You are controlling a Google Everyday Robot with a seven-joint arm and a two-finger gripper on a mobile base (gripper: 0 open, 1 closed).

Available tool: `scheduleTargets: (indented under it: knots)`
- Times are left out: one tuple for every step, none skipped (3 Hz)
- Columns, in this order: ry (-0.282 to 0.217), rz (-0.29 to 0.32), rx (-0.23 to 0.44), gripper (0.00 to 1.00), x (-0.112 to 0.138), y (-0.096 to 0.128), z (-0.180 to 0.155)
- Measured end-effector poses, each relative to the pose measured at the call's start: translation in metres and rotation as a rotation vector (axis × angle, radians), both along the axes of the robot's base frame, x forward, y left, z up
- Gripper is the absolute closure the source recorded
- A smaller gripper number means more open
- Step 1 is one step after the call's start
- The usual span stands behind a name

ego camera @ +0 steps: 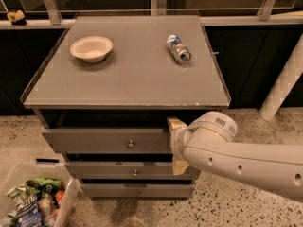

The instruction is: Open top drawer

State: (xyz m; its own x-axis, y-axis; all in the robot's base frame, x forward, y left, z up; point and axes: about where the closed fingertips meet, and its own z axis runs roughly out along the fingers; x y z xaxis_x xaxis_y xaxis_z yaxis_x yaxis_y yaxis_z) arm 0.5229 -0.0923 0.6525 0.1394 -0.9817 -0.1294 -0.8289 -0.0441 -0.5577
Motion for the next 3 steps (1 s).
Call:
scheduleTargets:
  knots:
    - [0.059,0.005,-0.010,0.00,0.010,0.001,-0.014]
    - [0.222,-0.027,-0.006,0.00,0.027,-0.008,-0.050]
    - [0.222,-0.027,-0.006,0.00,0.027,-0.008,-0.046]
